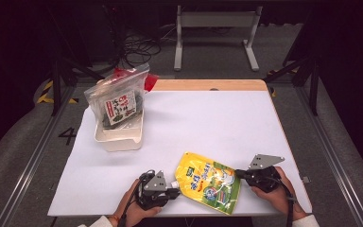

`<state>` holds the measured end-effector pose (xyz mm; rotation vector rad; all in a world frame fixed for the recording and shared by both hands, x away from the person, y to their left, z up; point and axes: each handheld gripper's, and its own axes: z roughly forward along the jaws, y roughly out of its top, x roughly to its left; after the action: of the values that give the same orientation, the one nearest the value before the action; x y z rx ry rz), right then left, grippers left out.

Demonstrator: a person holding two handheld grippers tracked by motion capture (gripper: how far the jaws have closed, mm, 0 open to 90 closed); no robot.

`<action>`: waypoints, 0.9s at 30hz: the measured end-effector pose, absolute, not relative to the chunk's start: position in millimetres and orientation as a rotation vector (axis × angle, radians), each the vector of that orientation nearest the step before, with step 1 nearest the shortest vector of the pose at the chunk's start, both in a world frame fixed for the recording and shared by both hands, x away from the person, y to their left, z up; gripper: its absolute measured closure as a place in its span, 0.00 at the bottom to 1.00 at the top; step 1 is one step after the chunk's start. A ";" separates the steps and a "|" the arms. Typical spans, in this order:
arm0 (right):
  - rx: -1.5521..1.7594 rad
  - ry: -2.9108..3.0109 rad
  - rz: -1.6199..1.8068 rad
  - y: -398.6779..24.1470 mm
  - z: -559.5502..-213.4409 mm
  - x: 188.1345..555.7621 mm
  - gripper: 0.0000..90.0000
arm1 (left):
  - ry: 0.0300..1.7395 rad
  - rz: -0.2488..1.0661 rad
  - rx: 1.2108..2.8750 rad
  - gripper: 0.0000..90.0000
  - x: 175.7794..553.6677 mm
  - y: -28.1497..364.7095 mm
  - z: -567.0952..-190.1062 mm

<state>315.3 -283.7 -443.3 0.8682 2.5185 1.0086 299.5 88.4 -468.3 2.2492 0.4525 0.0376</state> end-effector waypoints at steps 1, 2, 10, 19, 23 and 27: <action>0.865 2.526 1.008 -283.5 -443.3 315.1 1.00 | 0.464 0.040 2.246 0.90 302.1 88.8 -468.1; 0.865 2.526 1.008 -283.5 -443.3 315.1 1.00 | 0.464 0.040 2.246 0.89 302.1 88.8 -468.1; 0.839 2.587 1.032 -282.2 -442.6 315.3 1.00 | 0.528 0.040 2.212 0.86 327.2 83.5 -467.3; 0.862 2.630 1.034 -281.2 -443.3 316.0 1.00 | 0.508 -0.186 2.157 0.51 338.2 82.6 -468.2; 0.852 2.628 1.024 -280.2 -442.8 315.6 1.00 | 0.545 -0.224 2.128 0.38 337.9 77.3 -468.8; 0.844 2.619 1.028 -278.3 -443.4 314.4 1.00 | 0.622 -0.251 2.073 0.30 341.3 75.4 -469.0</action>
<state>314.4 -278.3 -443.4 0.8443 2.6189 1.0280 341.3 75.4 -469.0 2.0726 0.6222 -0.2512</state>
